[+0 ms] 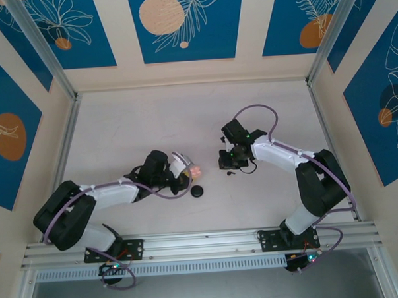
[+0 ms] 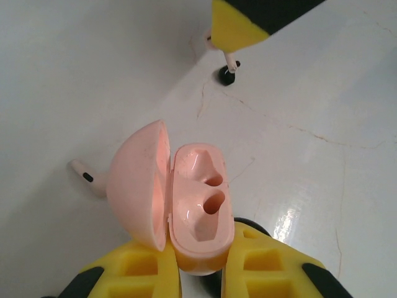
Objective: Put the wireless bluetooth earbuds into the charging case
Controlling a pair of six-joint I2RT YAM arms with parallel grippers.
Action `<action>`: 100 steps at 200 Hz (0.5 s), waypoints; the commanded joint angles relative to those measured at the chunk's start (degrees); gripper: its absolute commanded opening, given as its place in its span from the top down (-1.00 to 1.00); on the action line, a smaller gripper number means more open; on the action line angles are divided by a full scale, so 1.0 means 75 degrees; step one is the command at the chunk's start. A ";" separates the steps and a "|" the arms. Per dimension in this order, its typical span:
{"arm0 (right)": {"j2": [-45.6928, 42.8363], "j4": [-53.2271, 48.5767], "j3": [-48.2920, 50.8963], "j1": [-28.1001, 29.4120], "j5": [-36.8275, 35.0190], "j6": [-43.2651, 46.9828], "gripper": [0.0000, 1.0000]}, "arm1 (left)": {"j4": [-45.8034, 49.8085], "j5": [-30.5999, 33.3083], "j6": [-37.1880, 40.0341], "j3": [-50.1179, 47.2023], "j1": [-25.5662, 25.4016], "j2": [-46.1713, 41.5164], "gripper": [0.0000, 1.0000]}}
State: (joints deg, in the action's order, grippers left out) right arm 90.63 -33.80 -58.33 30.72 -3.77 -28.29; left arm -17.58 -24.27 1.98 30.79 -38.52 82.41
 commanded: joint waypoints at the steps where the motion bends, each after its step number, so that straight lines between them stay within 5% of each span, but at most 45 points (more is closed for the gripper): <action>1: -0.0413 0.0364 0.0098 -0.0018 0.0328 0.0024 0.69 | -0.0504 -0.0422 0.0070 0.0328 0.0040 0.0299 0.83; 100: -0.0892 0.1253 0.0311 0.0320 0.0881 -0.0708 0.70 | -0.1276 -0.0654 -0.0051 0.0657 -0.0020 0.1154 0.84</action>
State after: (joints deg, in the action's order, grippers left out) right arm 85.93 -26.33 -57.17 32.03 0.67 -31.42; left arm -24.60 -27.09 1.83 34.13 -38.52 90.13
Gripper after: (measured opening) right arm 0.153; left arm 0.155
